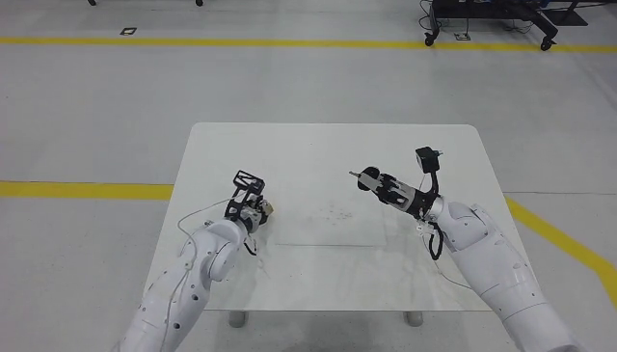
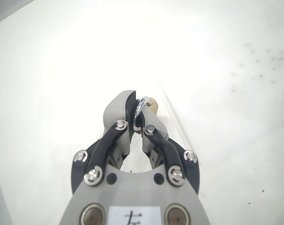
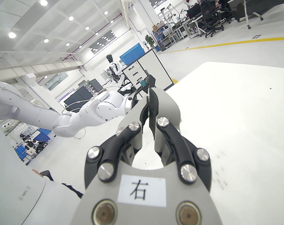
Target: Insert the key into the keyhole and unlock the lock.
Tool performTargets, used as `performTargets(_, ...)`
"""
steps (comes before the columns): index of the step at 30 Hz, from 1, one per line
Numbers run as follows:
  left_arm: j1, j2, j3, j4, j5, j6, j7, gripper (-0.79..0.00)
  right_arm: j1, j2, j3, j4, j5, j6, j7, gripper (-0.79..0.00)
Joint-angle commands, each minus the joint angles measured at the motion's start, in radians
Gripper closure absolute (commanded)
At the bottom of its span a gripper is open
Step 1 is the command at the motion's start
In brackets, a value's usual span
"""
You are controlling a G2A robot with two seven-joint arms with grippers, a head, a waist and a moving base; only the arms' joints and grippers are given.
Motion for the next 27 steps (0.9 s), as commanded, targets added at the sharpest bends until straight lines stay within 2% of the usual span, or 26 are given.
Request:
performTargets(1,0.019,0.003,-0.024,-0.017,-0.039,-0.032,0.042,0.000,0.000,0.000,0.000,0.000,0.000,0.000,0.000,0.000)
performTargets(9,0.163,0.027,-0.137,-0.172,-0.119,-0.154,0.158,0.000,0.000,0.000,0.000,0.000,0.000,0.000,0.000,0.000)
performTargets(12,0.192,0.031,-0.171,-0.199,-0.199,-0.206,0.177,0.000,0.000,0.000,0.000,0.000,0.000,0.000,0.000,0.000)
performTargets(15,0.162,0.029,-0.172,-0.176,-0.321,-0.279,0.147,0.000,0.000,0.000,0.000,0.000,0.000,0.000,0.000,0.000)
performTargets(18,0.087,0.021,-0.142,-0.103,-0.438,-0.328,0.111,0.000,0.000,0.000,0.000,0.000,0.000,0.000,0.000,0.000)
performTargets(27,0.087,0.021,-0.142,-0.103,-0.438,-0.328,0.111,0.000,0.000,0.000,0.000,0.000,0.000,0.000,0.000,0.000)
